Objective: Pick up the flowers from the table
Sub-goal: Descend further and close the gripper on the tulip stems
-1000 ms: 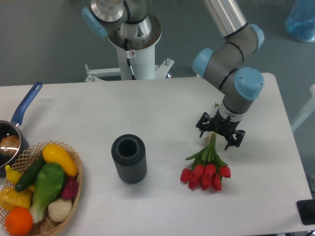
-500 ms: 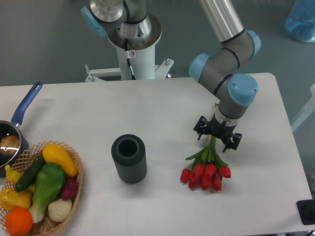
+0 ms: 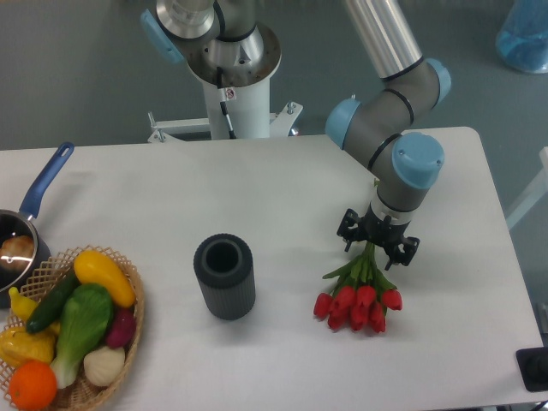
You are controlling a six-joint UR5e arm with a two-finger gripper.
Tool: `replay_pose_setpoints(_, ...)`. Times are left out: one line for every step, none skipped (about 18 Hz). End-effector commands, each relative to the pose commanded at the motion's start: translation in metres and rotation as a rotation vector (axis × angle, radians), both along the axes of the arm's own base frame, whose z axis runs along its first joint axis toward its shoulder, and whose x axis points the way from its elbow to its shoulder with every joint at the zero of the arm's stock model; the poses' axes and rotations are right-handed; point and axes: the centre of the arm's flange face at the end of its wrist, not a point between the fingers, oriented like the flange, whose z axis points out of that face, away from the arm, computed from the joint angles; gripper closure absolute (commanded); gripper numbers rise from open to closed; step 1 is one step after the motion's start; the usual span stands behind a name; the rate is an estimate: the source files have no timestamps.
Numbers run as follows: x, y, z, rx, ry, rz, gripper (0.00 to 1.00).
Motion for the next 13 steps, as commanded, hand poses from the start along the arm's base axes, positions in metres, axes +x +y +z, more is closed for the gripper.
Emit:
replay_pose_setpoints(0.0, -0.0002, 0.0009, -0.001, 0.002, 0.0, 0.34)
replay_pose_setpoints(0.0001, -0.0002, 0.0008, -0.001, 0.0, 0.002, 0.46)
replay_pose_setpoints(0.0001, -0.0002, 0.0017, -0.001, 0.002, 0.002, 0.57)
replay_pose_setpoints(0.0006, -0.0004, 0.0011, -0.001, 0.001, 0.0, 0.6)
replay_pose_setpoints(0.0002, -0.0002, 0.0017, -0.001, 0.002, 0.0, 0.62)
replay_pose_setpoints(0.0001, -0.0002, 0.0017, -0.001, 0.002, 0.002, 0.67)
replay_pose_setpoints(0.0002, -0.0002, 0.0026, 0.0, 0.003, 0.002, 0.7)
replay_pose_setpoints(0.0002, -0.0002, 0.0026, 0.0, 0.003, 0.002, 0.75)
replay_pose_setpoints(0.0004, -0.0003, 0.0034, 0.0, 0.003, 0.002, 0.79)
replay_pose_setpoints(0.0002, -0.0003, 0.0035, 0.0, 0.005, 0.002, 0.84)
replay_pose_setpoints(-0.0002, -0.0011, 0.0034, 0.0, 0.003, 0.005, 0.92)
replay_pose_setpoints(-0.0002, -0.0011, 0.0034, 0.0, 0.002, 0.008, 0.96)
replay_pose_setpoints(-0.0002, -0.0001, 0.0031, 0.0, 0.002, 0.011, 0.96)
